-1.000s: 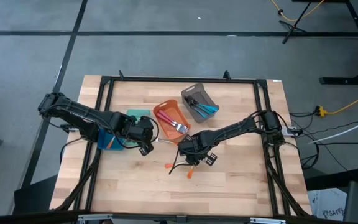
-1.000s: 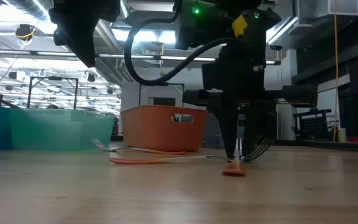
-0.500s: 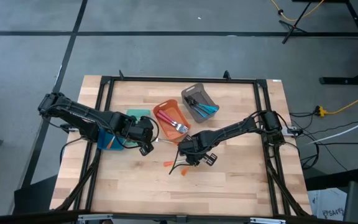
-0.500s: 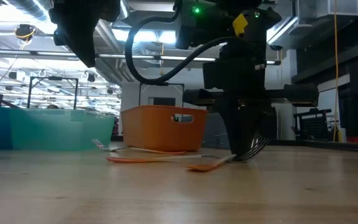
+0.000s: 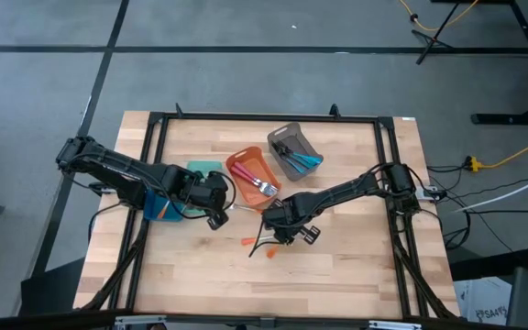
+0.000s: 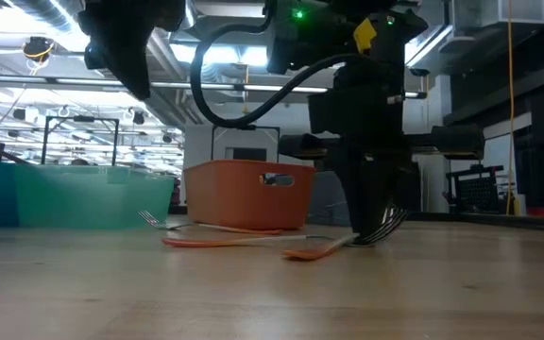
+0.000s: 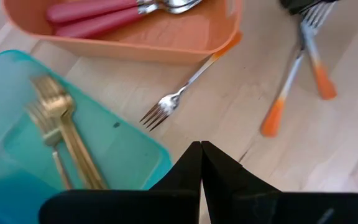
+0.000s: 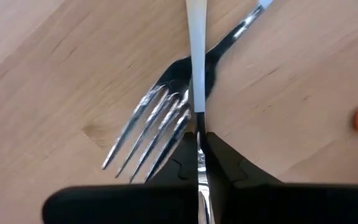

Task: Sort silverware by color (type)
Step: Put the orange fork into the blue bin

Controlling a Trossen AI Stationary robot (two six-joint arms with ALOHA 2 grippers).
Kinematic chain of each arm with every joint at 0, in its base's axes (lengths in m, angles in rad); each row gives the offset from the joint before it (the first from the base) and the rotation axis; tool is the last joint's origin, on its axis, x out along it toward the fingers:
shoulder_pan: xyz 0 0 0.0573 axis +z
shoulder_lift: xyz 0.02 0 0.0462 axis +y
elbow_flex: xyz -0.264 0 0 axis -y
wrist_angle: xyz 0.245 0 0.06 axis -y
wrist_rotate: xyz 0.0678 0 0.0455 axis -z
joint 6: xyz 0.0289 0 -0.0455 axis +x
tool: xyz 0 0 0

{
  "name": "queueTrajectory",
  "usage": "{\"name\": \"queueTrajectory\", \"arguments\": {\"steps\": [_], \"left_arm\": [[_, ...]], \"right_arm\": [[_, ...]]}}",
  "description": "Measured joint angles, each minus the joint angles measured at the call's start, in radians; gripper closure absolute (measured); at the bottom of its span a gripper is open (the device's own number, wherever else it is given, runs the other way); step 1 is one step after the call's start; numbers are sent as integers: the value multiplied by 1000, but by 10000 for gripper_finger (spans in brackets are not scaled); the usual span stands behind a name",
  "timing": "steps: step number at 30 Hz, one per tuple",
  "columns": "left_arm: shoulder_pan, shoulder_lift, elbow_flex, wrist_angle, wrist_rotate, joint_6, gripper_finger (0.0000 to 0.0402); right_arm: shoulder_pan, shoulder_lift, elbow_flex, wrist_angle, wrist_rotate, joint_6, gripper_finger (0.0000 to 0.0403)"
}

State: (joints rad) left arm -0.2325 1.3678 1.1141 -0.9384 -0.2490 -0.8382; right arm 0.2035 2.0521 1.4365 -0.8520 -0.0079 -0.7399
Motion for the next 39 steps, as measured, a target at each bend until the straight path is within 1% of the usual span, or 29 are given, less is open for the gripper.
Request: {"name": "queueTrajectory", "arguments": {"steps": [8, 14, 17, 19, 22, 25, 28, 34, 39], "left_arm": [[0, 0, 0, 89, 5, 1, 400], [0, 0, 0, 137, -5, 1, 400], [0, 0, 0, 157, -7, -1, 400], [0, 0, 0, 168, -5, -20, 400], [0, 0, 0, 191, 31, -44, 397], [0, 0, 0, 211, 86, -47, 383], [0, 0, 0, 224, 113, -47, 360], [0, 0, 0, 226, 111, -51, 319], [0, 0, 0, 229, 114, -51, 311]], "right_arm": [[0, -2, 110, -33, 49, 29, 402], [0, -4, 205, -38, 118, 30, 402], [0, -4, 239, -31, 176, 30, 402], [0, -4, 256, -24, 233, 30, 402], [0, -6, 271, 0, 331, 32, 402], [0, -6, 273, 47, 417, 31, 402], [0, -6, 273, 98, 467, 28, 402], [0, -7, 273, 160, 516, 24, 402], [0, -7, 273, 165, 541, 24, 402]]}}
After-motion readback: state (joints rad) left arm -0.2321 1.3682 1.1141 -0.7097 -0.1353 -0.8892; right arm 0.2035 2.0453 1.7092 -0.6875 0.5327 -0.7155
